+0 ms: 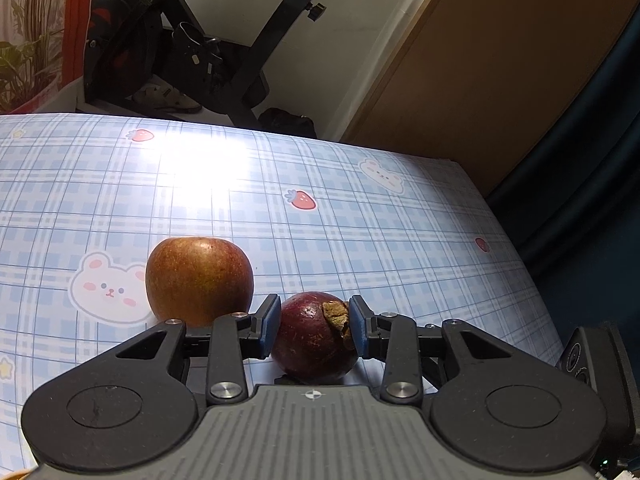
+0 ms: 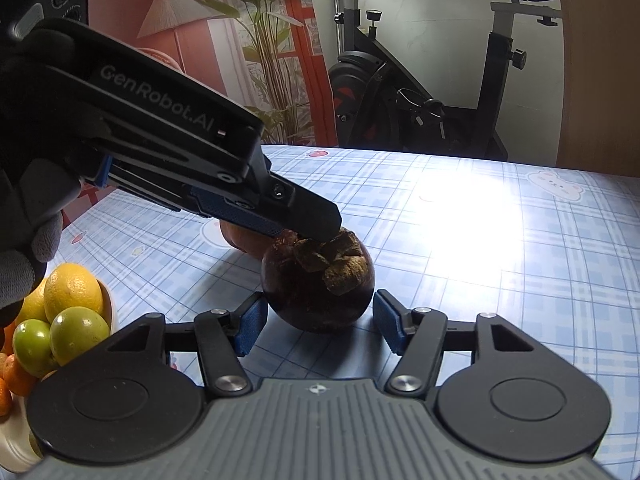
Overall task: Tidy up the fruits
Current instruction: 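Close both tools together on the dark purple mangosteen, then carry the mangosteen with both tools and lower it onto the plate, then open both tools and move them to the brown apple, then close both tools together on the brown apple, then carry the brown apple with both tools and lower it onto the plate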
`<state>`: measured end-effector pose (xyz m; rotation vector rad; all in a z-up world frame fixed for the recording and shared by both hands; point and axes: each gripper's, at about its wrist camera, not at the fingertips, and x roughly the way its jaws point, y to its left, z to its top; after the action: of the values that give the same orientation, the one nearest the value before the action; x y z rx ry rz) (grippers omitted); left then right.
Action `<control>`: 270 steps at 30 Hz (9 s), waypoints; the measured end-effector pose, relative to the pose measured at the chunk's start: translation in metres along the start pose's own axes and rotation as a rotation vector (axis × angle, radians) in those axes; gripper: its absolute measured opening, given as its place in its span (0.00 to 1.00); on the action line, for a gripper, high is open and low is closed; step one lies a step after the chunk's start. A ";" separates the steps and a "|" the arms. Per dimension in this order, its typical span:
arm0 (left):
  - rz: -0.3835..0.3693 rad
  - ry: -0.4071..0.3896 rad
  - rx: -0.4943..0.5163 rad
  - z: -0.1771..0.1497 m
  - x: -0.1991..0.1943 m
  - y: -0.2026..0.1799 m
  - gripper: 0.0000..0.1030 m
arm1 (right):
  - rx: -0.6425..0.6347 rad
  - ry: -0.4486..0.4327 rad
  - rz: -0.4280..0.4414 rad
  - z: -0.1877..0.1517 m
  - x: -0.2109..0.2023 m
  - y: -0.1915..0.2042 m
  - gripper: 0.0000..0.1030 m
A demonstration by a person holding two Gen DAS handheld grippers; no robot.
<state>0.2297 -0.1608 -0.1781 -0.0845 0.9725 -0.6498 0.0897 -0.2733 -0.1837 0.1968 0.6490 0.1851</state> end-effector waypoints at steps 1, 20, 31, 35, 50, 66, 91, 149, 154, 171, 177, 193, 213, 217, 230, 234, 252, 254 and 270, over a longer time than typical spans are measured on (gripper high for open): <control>-0.002 0.003 0.001 0.000 0.000 0.000 0.37 | 0.000 -0.003 0.002 0.000 -0.001 0.000 0.58; -0.026 0.047 0.030 -0.027 -0.069 0.011 0.39 | -0.088 0.013 0.064 -0.007 -0.039 0.060 0.58; -0.021 0.031 0.063 -0.058 -0.128 0.019 0.42 | -0.146 0.025 0.100 -0.009 -0.061 0.118 0.58; -0.028 0.017 0.039 -0.069 -0.145 0.029 0.42 | -0.166 0.029 0.105 -0.011 -0.064 0.135 0.58; -0.048 0.031 0.013 -0.106 -0.169 0.051 0.42 | -0.223 0.101 0.134 -0.033 -0.069 0.180 0.58; -0.044 0.087 0.034 -0.126 -0.161 0.057 0.41 | -0.217 0.157 0.144 -0.047 -0.071 0.188 0.55; 0.009 -0.010 -0.004 -0.108 -0.168 0.063 0.41 | -0.181 0.108 0.134 -0.043 -0.084 0.170 0.54; 0.024 -0.036 -0.152 0.032 -0.023 0.066 0.41 | -0.206 0.065 0.046 0.041 0.059 0.032 0.58; 0.012 -0.037 -0.155 0.031 -0.019 0.065 0.42 | -0.195 0.059 0.048 0.040 0.060 0.030 0.54; 0.010 -0.027 -0.159 0.018 -0.039 0.063 0.36 | -0.219 0.033 0.029 0.043 0.038 0.054 0.49; 0.005 -0.026 -0.161 0.020 -0.033 0.066 0.37 | -0.204 0.061 0.035 0.038 0.046 0.046 0.51; -0.031 -0.004 -0.170 0.027 -0.018 0.069 0.47 | -0.100 0.039 0.110 0.036 0.049 0.026 0.59; -0.005 -0.082 -0.144 -0.038 -0.134 0.047 0.47 | -0.160 -0.024 0.161 0.020 -0.032 0.109 0.58; 0.009 -0.093 -0.146 -0.056 -0.155 0.050 0.46 | -0.174 -0.027 0.180 0.014 -0.042 0.130 0.56; -0.003 -0.094 -0.241 -0.088 -0.172 0.076 0.46 | -0.264 0.002 0.190 -0.003 -0.047 0.175 0.55; -0.016 -0.098 -0.245 -0.089 -0.172 0.077 0.46 | -0.267 0.000 0.183 -0.004 -0.047 0.174 0.55; -0.044 -0.085 -0.242 -0.096 -0.175 0.070 0.46 | -0.224 0.024 0.220 -0.003 -0.055 0.163 0.55; -0.051 -0.077 -0.242 -0.099 -0.175 0.066 0.46 | -0.228 0.033 0.219 -0.004 -0.060 0.163 0.55; -0.008 -0.107 -0.257 -0.118 -0.213 0.069 0.46 | -0.266 0.025 0.267 -0.003 -0.071 0.188 0.55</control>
<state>0.0862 0.0373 -0.1130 -0.3468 0.9486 -0.5198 0.0121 -0.1074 -0.1004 0.0237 0.6151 0.5286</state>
